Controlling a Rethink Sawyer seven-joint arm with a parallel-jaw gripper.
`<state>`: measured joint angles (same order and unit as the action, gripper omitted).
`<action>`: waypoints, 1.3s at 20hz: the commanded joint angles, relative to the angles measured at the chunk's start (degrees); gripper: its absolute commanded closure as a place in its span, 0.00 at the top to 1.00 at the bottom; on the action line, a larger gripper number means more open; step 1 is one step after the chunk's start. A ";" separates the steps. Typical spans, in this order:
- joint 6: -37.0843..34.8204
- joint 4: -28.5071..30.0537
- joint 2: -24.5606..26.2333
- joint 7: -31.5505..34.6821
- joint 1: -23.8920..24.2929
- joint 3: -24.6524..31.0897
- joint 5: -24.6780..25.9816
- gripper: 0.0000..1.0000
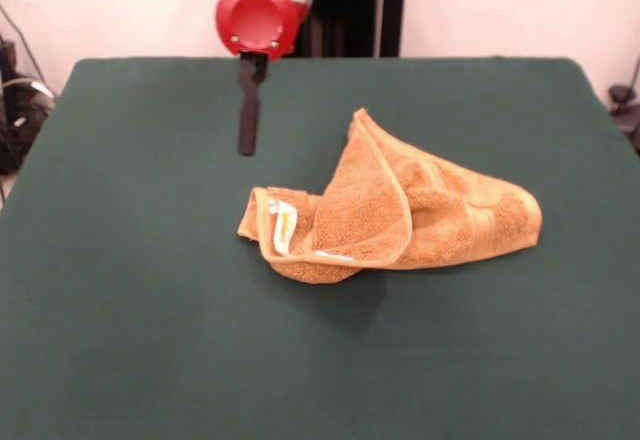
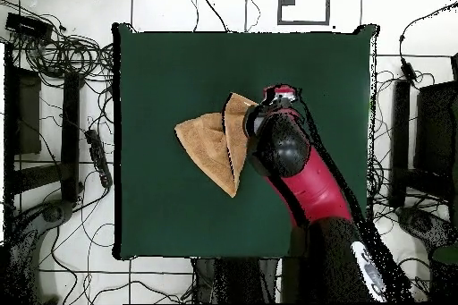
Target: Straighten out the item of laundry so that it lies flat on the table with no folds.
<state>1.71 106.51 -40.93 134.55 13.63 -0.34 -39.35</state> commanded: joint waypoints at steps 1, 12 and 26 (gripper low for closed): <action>1.82 4.81 1.44 18.20 -3.96 -0.07 -6.61 1.00; 8.62 3.94 4.83 23.10 -1.06 5.34 -3.51 1.00; 15.24 1.57 9.61 27.35 -0.93 7.82 -2.36 1.00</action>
<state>15.40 106.46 -33.43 144.35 13.58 -0.22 -41.49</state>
